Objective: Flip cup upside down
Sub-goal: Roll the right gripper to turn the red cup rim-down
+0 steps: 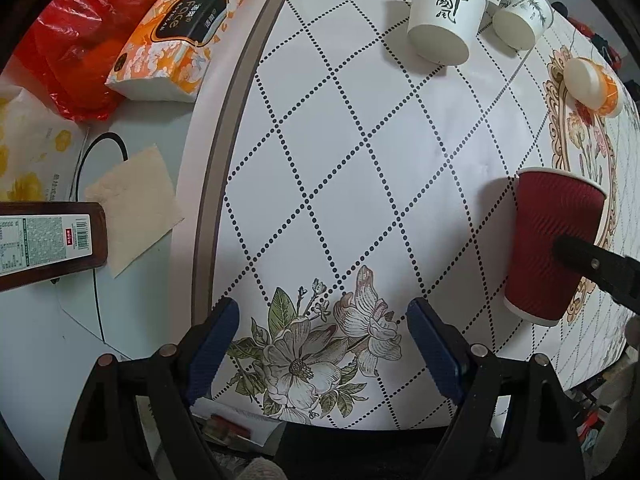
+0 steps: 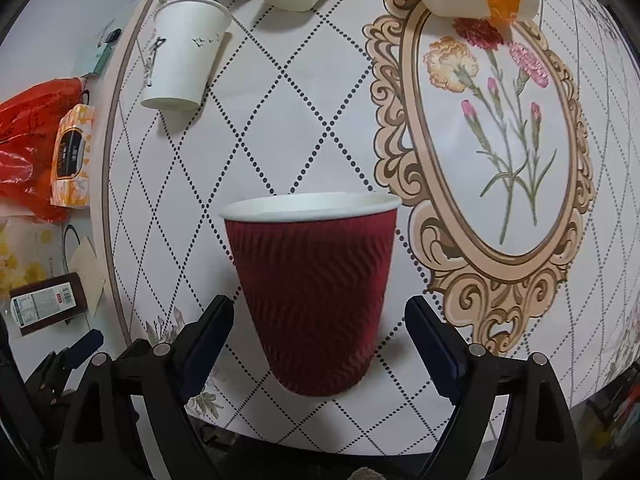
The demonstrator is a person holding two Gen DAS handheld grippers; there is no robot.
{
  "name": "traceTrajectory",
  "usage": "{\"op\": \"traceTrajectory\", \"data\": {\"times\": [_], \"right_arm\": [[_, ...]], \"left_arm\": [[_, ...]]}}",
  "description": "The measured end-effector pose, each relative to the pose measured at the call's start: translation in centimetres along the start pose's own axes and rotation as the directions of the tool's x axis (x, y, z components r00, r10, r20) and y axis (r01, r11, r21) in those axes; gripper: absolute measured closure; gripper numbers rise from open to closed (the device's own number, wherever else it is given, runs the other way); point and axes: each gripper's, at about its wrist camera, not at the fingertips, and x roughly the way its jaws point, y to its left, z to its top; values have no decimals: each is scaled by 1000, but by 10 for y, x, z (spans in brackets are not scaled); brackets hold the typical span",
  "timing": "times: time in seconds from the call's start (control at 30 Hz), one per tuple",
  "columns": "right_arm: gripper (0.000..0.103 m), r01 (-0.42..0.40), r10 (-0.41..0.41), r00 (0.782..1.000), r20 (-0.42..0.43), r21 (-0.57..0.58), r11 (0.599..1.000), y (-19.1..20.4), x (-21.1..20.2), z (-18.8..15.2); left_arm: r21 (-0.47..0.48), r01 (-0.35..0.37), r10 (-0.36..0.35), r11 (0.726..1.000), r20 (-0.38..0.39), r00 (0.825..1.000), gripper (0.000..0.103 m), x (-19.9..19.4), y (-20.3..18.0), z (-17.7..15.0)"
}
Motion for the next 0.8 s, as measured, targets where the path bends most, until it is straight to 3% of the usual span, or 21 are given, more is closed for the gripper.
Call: {"op": "traceTrajectory", "data": {"times": [0.13,0.2,0.23,0.3,0.33,0.4,0.43,0.47,0.57,0.6,0.63,0.7,0.73,0.8], "right_arm": [[12,40,-39,999,21,-67,997,4,-26,-6],[12,114,-100,991,84,-192,975,14,-48,-11],[12,163,-132,983,125,-288,944,23,-59,-14],[12,297,-216,953,212,-509,808,45,-73,-27],[12,359,-250,933,259,-614,703,55,-79,-35],[12,462,-304,883,357,-776,429,73,-82,-54],[12,498,-313,854,415,-827,262,81,-80,-66],[12,518,-311,824,474,-853,70,86,-75,-80],[12,472,-261,738,623,-752,-459,79,-50,-118],[12,432,-226,722,654,-681,-591,72,-43,-127],[12,370,-171,703,691,-560,-741,58,-33,-137],[12,269,-96,694,713,-381,-885,41,-21,-146],[12,218,-54,694,718,-281,-935,31,-16,-147],[12,129,2,703,711,-125,-984,18,-5,-148]], "left_arm": [[-1,-5,5,1000,26,1000,17,-8,4,-3],[-6,-9,9,1000,44,999,17,-12,5,-6],[-13,-15,15,1000,55,998,17,-14,7,-7],[-33,-20,22,999,69,997,17,-16,9,-10],[-49,-18,22,999,75,997,17,-17,12,-13],[-76,-26,32,997,83,996,17,-17,15,-16],[-85,-27,34,996,85,996,17,-17,16,-18],[-98,-28,36,995,85,996,17,-14,18,-23],[-135,-8,19,991,77,997,17,-9,20,-27],[-150,-55,64,987,60,996,17,-7,18,-30],[-159,-55,65,986,56,996,17,-4,18,-31],[-176,-59,69,983,50,996,17,1,17,-32],[-182,-58,67,982,45,997,17,3,17,-33],[-198,-57,66,979,39,997,17,9,16,-36]]}}
